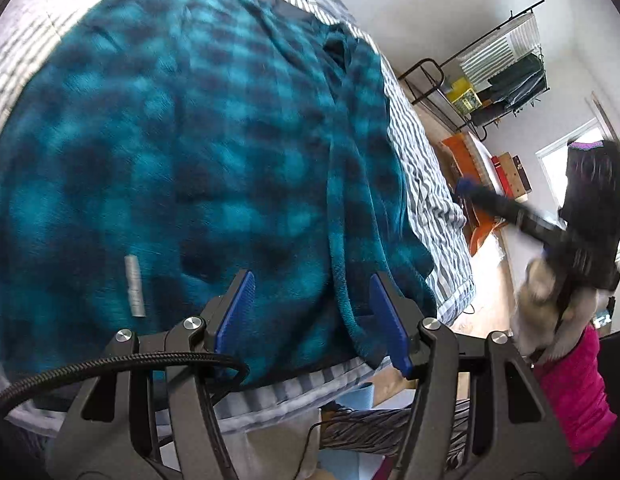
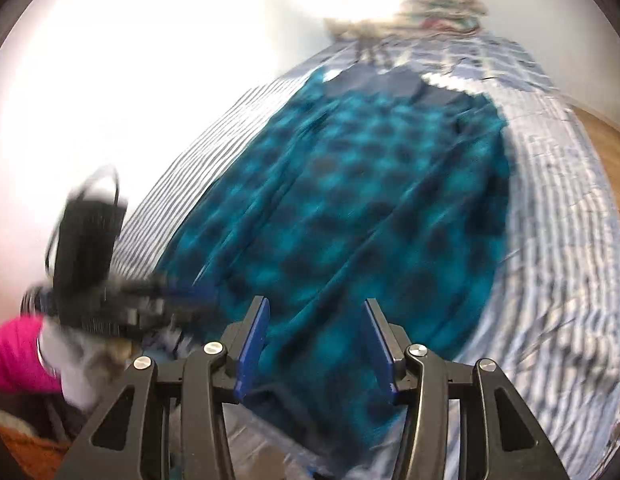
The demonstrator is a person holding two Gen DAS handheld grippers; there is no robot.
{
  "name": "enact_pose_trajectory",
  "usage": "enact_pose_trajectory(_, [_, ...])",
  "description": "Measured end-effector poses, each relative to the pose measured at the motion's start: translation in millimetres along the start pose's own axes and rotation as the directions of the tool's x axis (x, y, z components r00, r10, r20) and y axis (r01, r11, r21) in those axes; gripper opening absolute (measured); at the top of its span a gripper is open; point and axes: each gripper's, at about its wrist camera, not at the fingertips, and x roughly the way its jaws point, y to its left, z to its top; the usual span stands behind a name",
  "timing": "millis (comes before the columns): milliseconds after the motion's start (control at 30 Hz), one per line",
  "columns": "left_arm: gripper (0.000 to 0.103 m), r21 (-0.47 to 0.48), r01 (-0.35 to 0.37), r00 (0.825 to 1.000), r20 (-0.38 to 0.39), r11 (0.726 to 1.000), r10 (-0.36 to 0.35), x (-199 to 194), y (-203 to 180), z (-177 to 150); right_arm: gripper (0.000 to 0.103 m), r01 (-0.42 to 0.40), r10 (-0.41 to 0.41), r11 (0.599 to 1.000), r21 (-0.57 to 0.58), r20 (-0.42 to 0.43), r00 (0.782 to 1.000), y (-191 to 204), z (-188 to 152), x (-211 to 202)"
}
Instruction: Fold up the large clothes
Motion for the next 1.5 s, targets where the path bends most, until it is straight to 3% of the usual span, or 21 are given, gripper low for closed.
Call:
enact_pose_trajectory(333, [0.06, 0.042, 0.014, 0.996, -0.093, 0.999, -0.01, 43.0, -17.2, -8.6, 0.05, 0.088, -0.095, 0.991, 0.104, 0.064, 0.993, -71.8, 82.2, 7.0])
enact_pose_trajectory(400, [0.051, 0.04, 0.028, 0.995, -0.1, 0.999, -0.024, 47.1, -17.7, -7.5, 0.05, 0.118, -0.126, 0.986, 0.121, 0.063, 0.99, -86.2, 101.4, 12.4])
enact_pose_trajectory(467, [0.028, 0.045, 0.037, 0.994, -0.105, 0.998, -0.032, 48.7, -18.4, -5.8, 0.05, 0.13, -0.142, 0.978, 0.165, 0.06, 0.988, -104.8, 122.3, 20.0])
enact_pose_trajectory(600, [0.007, 0.076, 0.054, 0.991, -0.129, 0.996, -0.044, 52.1, -23.4, -5.1, 0.05, 0.141, -0.162, 0.957, 0.253, 0.063, 0.985, -138.3, 155.2, 40.7])
enact_pose_trajectory(800, [0.004, 0.168, 0.053, 0.993, -0.112, 0.984, -0.034, 48.6, -40.2, -5.4, 0.05, 0.179, -0.201, 0.921, 0.347, 0.028, 0.979, -180.2, 198.8, 84.4])
enact_pose_trajectory(1033, [0.002, 0.151, 0.071, 0.993, -0.106, 0.986, -0.056, 43.1, -39.0, -3.3, 0.043, 0.24, -0.25, 0.893, 0.38, -0.024, 0.968, -204.6, 227.1, 124.4])
enact_pose_trajectory(1133, [0.002, 0.16, 0.071, 0.993, -0.102, 0.985, -0.055, 43.5, -41.1, -2.1, 0.036, 0.265, -0.266, 0.884, 0.385, -0.051, 0.963, -212.1, 231.3, 137.1])
enact_pose_trajectory(1167, [0.002, 0.164, 0.068, 0.993, -0.102, 0.984, -0.052, 44.0, -41.6, -2.1, 0.028, 0.272, -0.271, 0.881, 0.388, -0.058, 0.961, -214.7, 232.5, 141.8])
enact_pose_trajectory(1200, [0.002, 0.167, 0.066, 0.994, -0.1, 0.984, -0.05, 44.5, -41.8, -2.0, 0.015, 0.278, -0.277, 0.878, 0.39, -0.061, 0.959, -215.8, 232.4, 143.8])
enact_pose_trajectory(1267, [0.002, 0.169, 0.067, 0.994, -0.101, 0.983, -0.051, 44.6, -41.6, -2.3, 0.004, 0.307, -0.303, 0.867, 0.392, -0.073, 0.95, -217.2, 232.6, 145.2])
enact_pose_trajectory(1500, [0.001, 0.175, 0.077, 0.994, -0.089, 0.981, -0.062, 40.1, -41.9, -4.7, 0.0, 0.401, -0.424, 0.855, 0.329, -0.002, 0.906, -196.7, 243.5, 105.6])
